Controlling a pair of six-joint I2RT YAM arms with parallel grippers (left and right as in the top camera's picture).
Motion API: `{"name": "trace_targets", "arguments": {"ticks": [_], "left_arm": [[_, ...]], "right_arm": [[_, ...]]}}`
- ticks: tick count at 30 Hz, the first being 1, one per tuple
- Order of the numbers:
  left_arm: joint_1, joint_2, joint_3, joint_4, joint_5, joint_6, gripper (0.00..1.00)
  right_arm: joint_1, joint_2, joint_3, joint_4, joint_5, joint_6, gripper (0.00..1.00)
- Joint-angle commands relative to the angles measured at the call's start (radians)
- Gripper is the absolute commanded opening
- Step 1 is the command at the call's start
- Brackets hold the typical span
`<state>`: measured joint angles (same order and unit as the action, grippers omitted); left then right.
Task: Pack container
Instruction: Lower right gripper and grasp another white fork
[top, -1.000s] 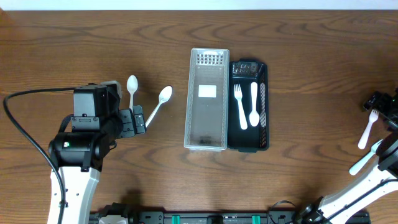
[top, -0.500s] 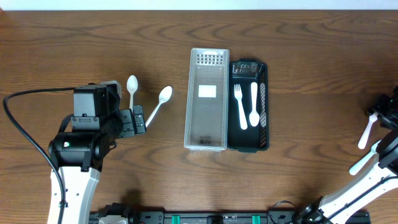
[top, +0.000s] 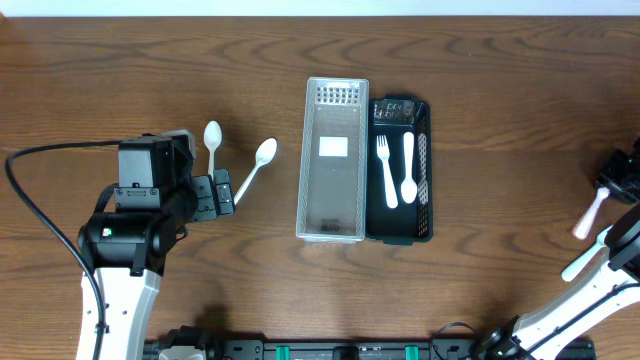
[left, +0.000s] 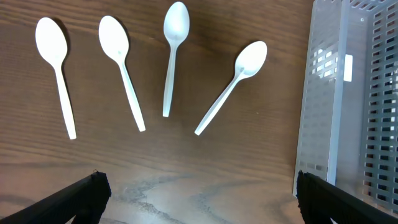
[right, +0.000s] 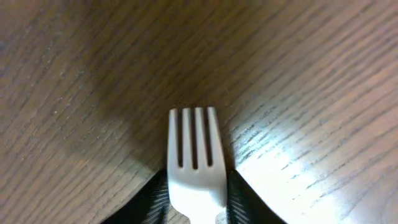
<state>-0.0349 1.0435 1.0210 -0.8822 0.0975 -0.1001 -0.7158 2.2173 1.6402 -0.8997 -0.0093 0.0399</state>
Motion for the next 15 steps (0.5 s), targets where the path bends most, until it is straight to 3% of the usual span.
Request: {"name": "trace_targets", "arguments": {"ticks": [1, 15], "left_arm": [[-0.002, 0.002, 0.013, 0.0, -0.011, 0.016, 0.98], [-0.002, 0.0, 0.013, 0.0, -0.012, 0.016, 0.98]], "right_arm": [[0.018, 0.059, -0.011, 0.006, -0.051, 0.008, 0.23], [0.097, -0.016, -0.005, -0.016, -0.091, 0.061, 0.11]]}}
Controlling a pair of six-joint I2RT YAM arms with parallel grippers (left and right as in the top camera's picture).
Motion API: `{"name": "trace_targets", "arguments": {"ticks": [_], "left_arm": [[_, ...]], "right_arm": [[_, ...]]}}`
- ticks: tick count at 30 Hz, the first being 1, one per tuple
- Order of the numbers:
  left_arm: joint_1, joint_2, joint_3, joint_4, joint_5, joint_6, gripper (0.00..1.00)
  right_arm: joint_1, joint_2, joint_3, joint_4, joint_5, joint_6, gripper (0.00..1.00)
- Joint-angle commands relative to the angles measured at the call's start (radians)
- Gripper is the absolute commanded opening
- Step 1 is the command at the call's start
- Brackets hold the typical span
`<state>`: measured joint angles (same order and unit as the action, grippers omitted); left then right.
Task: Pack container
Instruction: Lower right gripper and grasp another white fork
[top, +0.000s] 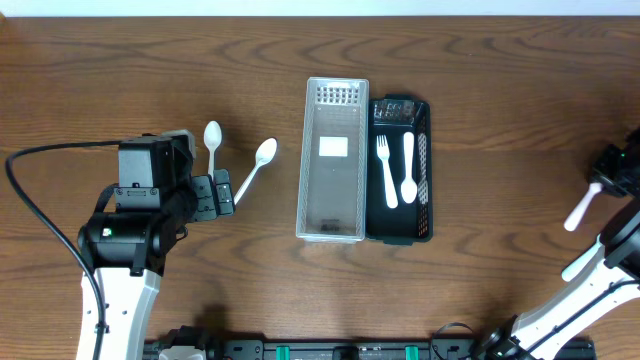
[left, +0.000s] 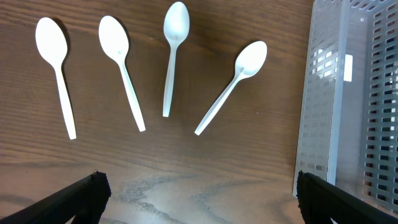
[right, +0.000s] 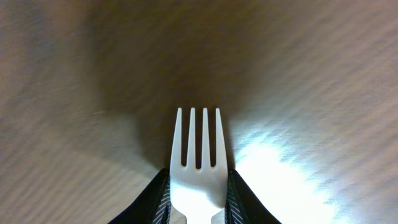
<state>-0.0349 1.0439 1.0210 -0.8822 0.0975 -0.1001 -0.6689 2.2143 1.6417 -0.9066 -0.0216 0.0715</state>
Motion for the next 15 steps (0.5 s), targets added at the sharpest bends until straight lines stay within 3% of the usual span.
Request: {"name": "trace_targets", "arguments": {"ticks": [1, 7, 15], "left_arm": [[0.0, 0.0, 0.013, 0.0, -0.013, 0.016, 0.98], [0.036, 0.0, 0.013, -0.001, -0.013, 0.016, 0.98], [0.059, 0.0, 0.013, -0.001, -0.012, 0.016, 0.98]], "right_arm": [[0.064, -0.037, -0.006, -0.011, -0.089, 0.029, 0.11], [0.206, -0.247, -0.004, -0.034, -0.122, 0.071, 0.12], [0.513, -0.477, -0.003, -0.1, -0.141, 0.169, 0.12]]}}
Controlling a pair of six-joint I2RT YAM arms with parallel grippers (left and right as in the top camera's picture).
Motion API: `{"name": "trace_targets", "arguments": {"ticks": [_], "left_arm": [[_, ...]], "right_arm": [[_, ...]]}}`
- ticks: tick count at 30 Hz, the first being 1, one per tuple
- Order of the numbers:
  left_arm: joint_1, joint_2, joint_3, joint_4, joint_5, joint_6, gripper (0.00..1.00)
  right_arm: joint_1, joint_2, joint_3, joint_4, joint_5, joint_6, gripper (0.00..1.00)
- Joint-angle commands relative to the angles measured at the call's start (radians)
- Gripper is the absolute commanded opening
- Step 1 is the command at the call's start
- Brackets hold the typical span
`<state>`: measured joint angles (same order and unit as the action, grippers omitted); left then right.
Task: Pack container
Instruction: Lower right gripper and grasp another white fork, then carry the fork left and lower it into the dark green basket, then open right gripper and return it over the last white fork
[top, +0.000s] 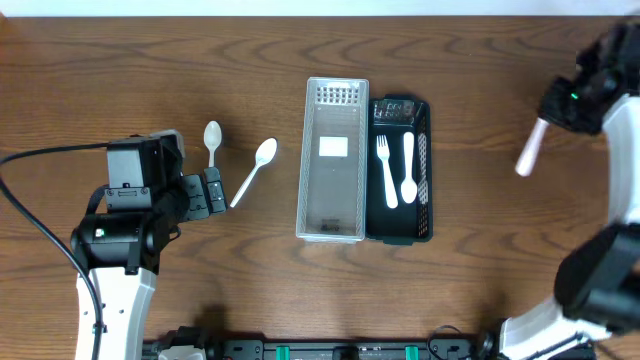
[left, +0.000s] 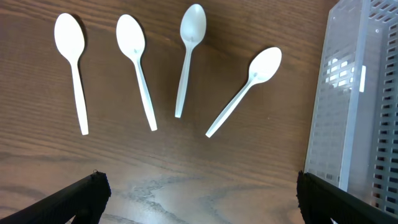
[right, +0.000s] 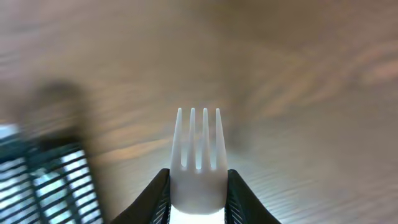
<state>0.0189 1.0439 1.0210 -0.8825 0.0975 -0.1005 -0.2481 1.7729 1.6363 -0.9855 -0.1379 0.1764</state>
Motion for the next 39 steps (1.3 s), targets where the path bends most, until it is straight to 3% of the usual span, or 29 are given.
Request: {"name": "trace_targets", "arguments": {"ticks": [1, 12, 18, 24, 26, 28, 33, 36, 39], "left_arm": [[0.005, 0.0, 0.013, -0.002, -0.012, 0.016, 0.98], [0.005, 0.0, 0.013, -0.019, -0.012, 0.016, 0.98], [0.005, 0.0, 0.013, -0.024, -0.012, 0.017, 0.98], [0.005, 0.0, 0.013, -0.037, -0.012, 0.017, 0.98], [0.005, 0.0, 0.013, -0.037, -0.012, 0.017, 0.98], [0.005, 0.0, 0.013, -0.037, -0.012, 0.017, 0.98], [0.005, 0.0, 0.013, -0.037, -0.012, 0.016, 0.98], [0.005, 0.0, 0.013, -0.037, -0.012, 0.016, 0.98], [0.005, 0.0, 0.013, -0.037, -0.012, 0.017, 0.98]], "right_arm": [[0.14, -0.047, 0.002, -0.028, -0.024, 0.081, 0.12], [0.537, 0.016, -0.002, -0.05, 0.08, 0.206, 0.13], [0.59, 0.147, -0.014, -0.075, 0.089, 0.296, 0.1], [0.59, 0.288, -0.015, -0.082, 0.08, 0.297, 0.13], [0.592, 0.31, -0.015, -0.079, 0.078, 0.297, 0.17], [0.596, 0.316, -0.015, -0.073, 0.078, 0.297, 0.29], [0.596, 0.312, -0.009, -0.055, 0.072, 0.291, 0.33], [0.595, 0.297, 0.019, -0.061, 0.034, 0.238, 0.47], [0.592, 0.268, 0.082, -0.095, 0.029, 0.216, 0.5]]}}
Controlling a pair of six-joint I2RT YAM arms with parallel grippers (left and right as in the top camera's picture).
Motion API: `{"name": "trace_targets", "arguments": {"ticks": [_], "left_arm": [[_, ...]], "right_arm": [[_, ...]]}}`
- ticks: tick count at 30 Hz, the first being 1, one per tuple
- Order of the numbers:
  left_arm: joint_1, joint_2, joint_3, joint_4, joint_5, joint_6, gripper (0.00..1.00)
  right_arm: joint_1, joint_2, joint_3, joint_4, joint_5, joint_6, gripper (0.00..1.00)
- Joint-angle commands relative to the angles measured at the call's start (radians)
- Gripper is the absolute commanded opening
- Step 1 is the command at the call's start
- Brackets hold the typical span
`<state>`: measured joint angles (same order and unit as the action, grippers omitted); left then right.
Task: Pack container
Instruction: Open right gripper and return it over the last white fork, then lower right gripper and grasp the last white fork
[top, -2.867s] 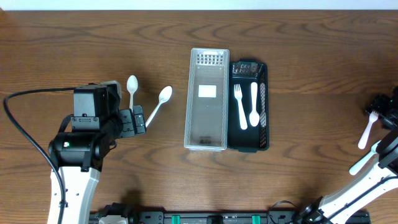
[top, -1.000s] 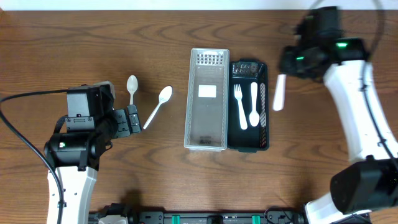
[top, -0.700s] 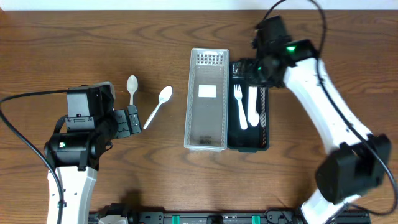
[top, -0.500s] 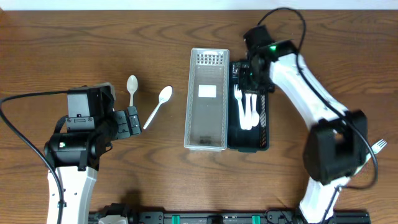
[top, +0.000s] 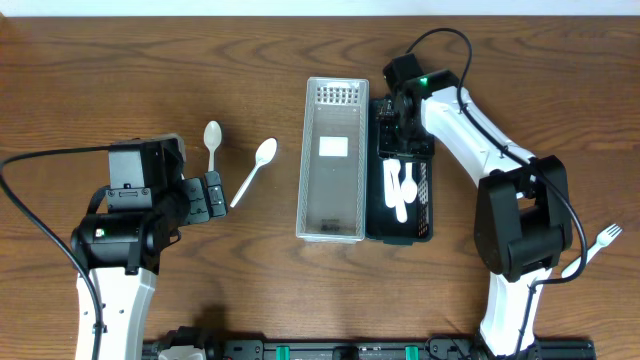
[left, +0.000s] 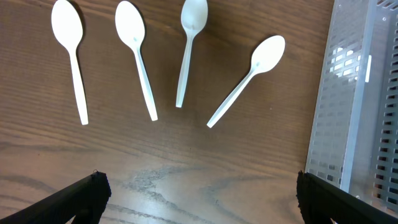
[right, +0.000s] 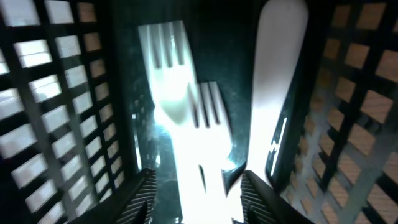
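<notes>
My right gripper (right: 194, 182) stands open low inside the black slotted tray (top: 426, 205), with its jaws apart on either side of a white fork (right: 208, 112) lying on the tray floor. A second fork (right: 163, 62) and a white utensil handle (right: 277, 74) lie beside it. The clear container (top: 301, 180) stands against the tray's left side. Several white spoons (left: 249, 78) lie fanned on the wood left of it. My left gripper (left: 199, 182) hovers open just in front of them, holding nothing.
Another white fork (top: 601, 240) lies on the table near the right edge. The right arm (top: 470, 110) stretches from the right over the tray's far end. Bare wood surrounds both containers.
My right gripper was shut on a fork in the air at the table's far right. Now it is down in the black tray, open, and the fork lies on the tray floor.
My right gripper was shut on a fork close to the table at the right edge, then held it slightly higher, then further back at the far right. Now the fork lies released in the black tray. The left gripper stayed open by the spoons, shifting only slightly.
</notes>
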<state>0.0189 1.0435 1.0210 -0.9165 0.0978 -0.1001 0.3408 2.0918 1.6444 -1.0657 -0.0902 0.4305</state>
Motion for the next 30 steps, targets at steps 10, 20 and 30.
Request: {"name": "trace_targets", "arguments": {"ticks": [10, 20, 30], "left_arm": [[0.005, 0.0, 0.013, -0.003, -0.012, 0.016, 0.98], [0.005, 0.0, 0.013, -0.003, -0.012, 0.016, 0.98], [0.005, 0.0, 0.013, -0.003, -0.012, 0.016, 0.98]], "right_arm": [[-0.2, -0.333, 0.257, -0.169, 0.045, 0.054, 0.52], [-0.647, -0.578, 0.148, -0.384, 0.063, 0.091, 0.52], [-1.032, -0.818, -0.338, -0.21, 0.047, 0.066, 0.84]]}}
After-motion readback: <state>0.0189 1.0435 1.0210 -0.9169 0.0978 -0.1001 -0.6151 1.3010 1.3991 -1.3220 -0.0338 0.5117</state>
